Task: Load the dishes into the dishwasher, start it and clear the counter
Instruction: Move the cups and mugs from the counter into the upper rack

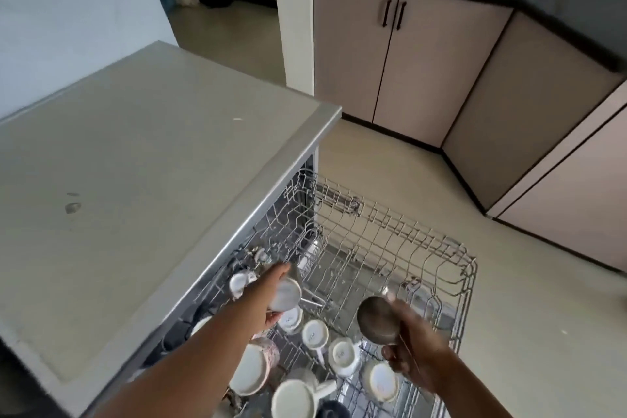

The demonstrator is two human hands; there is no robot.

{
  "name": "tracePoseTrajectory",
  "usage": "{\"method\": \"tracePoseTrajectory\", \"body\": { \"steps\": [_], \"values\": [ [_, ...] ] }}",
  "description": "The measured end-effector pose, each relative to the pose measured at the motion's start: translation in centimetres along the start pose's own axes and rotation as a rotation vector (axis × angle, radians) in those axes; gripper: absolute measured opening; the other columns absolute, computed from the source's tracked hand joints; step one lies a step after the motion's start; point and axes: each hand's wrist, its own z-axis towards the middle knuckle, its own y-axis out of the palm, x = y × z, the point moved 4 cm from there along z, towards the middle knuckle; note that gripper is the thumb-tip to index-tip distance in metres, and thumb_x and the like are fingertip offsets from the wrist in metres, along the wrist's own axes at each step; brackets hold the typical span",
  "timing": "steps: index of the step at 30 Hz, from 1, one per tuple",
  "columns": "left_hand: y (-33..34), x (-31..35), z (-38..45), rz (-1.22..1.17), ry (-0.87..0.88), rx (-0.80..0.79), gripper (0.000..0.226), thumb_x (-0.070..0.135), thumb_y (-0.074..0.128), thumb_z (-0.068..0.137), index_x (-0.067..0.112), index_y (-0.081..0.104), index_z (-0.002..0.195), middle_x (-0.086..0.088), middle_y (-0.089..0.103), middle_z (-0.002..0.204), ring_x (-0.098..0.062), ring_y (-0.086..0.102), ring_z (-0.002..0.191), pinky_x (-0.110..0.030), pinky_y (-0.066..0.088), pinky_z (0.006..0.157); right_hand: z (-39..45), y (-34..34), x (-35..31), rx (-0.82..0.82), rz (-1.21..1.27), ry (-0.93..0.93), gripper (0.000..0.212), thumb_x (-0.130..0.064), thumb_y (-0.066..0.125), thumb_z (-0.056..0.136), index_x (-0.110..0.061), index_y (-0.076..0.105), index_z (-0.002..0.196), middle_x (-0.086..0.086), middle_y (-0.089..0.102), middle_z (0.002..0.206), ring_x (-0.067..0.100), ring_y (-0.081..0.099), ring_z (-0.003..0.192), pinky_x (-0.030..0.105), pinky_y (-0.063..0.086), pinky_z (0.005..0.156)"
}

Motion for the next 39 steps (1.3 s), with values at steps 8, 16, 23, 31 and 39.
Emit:
{"method": "tracePoseTrajectory", "body": {
  "steps": [8, 16, 23, 31, 39],
  "values": [
    [3.7, 2.7, 4.3, 0.167, -0.006, 0.065, 0.078, 0.084, 0.065, 0.053, 0.017, 0.057, 0.092, -0.017, 0.057, 0.1, -0.029, 0.063, 0.084, -0.032, 0.058, 0.053, 6.8, -1.6, 0.9, 0.167, -0.268, -0.12, 0.056, -0.061, 0.061, 0.073, -0.018, 0.06, 0.11, 0.013, 0.063, 0.089, 0.013, 0.054, 0.052, 0.021, 0.04, 0.042],
    [4.9, 3.2, 8.5, 0.232, -0.065, 0.172, 0.071, 0.075, 0.051, 0.082, 0.007, 0.041, 0.1, -0.024, 0.057, 0.094, -0.03, 0.067, 0.081, -0.031, 0.058, 0.071, 11.1, 0.1, 1.9, 0.266, -1.151, -0.517, 0.086, -0.063, 0.07, 0.074, -0.034, 0.027, 0.143, -0.009, 0.046, 0.136, 0.014, 0.056, 0.103, 0.025, 0.049, 0.081],
    [4.8, 3.6, 10.7, 0.327, 0.006, 0.286, 0.063, 0.072, 0.038, 0.089, 0.01, 0.037, 0.084, -0.018, 0.056, 0.071, -0.022, 0.061, 0.058, -0.024, 0.045, 0.047, 13.3, -0.3, 3.5, 0.307, -1.372, -0.556, 0.086, -0.06, 0.061, 0.081, -0.031, 0.018, 0.15, -0.008, 0.038, 0.148, 0.021, 0.036, 0.128, 0.038, 0.027, 0.107],
    [4.0, 3.4, 13.2, 0.554, 0.029, 0.405, 0.076, 0.084, 0.035, 0.08, 0.009, 0.036, 0.094, -0.016, 0.057, 0.067, -0.02, 0.061, 0.048, -0.028, 0.057, 0.052, 14.1, 0.6, 4.0, 0.301, -1.357, -0.545, 0.081, -0.048, 0.067, 0.083, -0.031, 0.021, 0.148, 0.0, 0.037, 0.145, 0.03, 0.041, 0.122, 0.044, 0.049, 0.094],
    [3.4, 3.3, 14.4, 0.736, 0.145, 0.476, 0.082, 0.079, 0.032, 0.082, 0.01, 0.043, 0.126, -0.017, 0.064, 0.091, -0.03, 0.067, 0.08, -0.041, 0.058, 0.082, 14.4, 0.7, 4.6, 0.235, -1.381, -0.483, 0.087, -0.063, 0.051, 0.088, -0.029, 0.004, 0.152, 0.005, 0.025, 0.149, 0.029, 0.041, 0.125, 0.045, 0.047, 0.1]
  ]
}}
